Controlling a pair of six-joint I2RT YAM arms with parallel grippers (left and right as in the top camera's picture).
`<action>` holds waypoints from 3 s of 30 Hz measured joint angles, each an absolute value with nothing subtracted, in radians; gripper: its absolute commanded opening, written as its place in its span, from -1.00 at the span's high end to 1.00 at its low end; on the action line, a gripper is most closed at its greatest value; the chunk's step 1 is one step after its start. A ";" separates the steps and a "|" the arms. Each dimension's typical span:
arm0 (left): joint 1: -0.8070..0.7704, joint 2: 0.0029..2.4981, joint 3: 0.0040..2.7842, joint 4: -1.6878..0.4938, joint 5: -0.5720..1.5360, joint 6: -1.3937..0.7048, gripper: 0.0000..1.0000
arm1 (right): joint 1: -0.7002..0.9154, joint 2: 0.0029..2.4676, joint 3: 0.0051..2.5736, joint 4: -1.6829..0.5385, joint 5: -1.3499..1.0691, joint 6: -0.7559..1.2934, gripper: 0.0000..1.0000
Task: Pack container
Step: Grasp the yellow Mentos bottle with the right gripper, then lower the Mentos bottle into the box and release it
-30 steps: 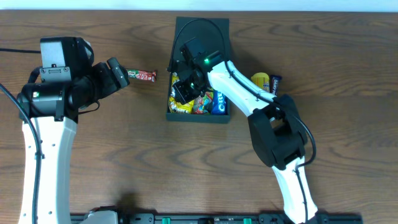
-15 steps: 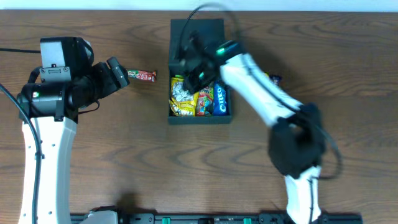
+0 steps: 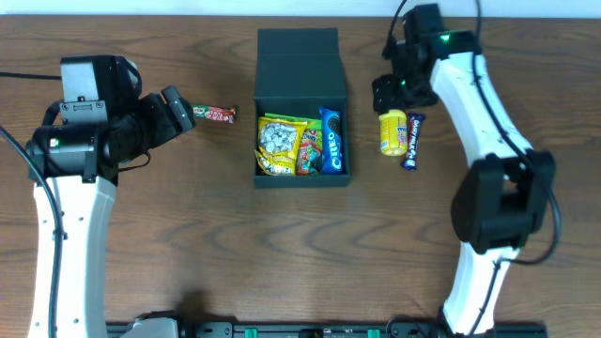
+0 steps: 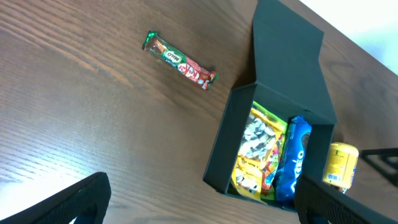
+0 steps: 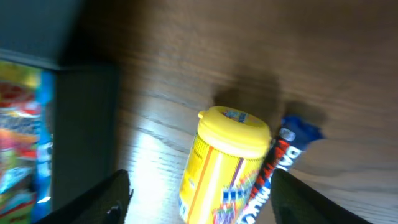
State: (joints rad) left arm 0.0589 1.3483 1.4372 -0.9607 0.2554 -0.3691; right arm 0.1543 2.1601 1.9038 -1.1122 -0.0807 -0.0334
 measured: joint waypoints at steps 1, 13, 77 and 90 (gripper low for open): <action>0.059 1.348 1.437 -0.961 0.255 -0.369 -0.90 | 0.155 2.180 1.902 -1.114 -0.074 -0.033 -0.37; 0.059 1.348 1.437 -0.961 0.255 -0.369 -0.90 | 0.154 2.253 1.901 -1.154 -0.023 0.034 -0.30; 0.059 1.425 1.436 -0.908 0.201 -0.358 -0.93 | 0.502 2.297 2.104 -1.295 -0.110 0.441 -0.45; 0.045 1.742 1.437 -0.604 0.274 -0.644 -0.91 | 0.347 2.141 2.197 -1.352 -0.134 0.448 -0.99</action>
State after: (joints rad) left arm 0.0452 1.7416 1.4372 -0.6037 0.2745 -0.6437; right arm 0.3473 2.1407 2.1971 -1.3518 -0.1345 0.4484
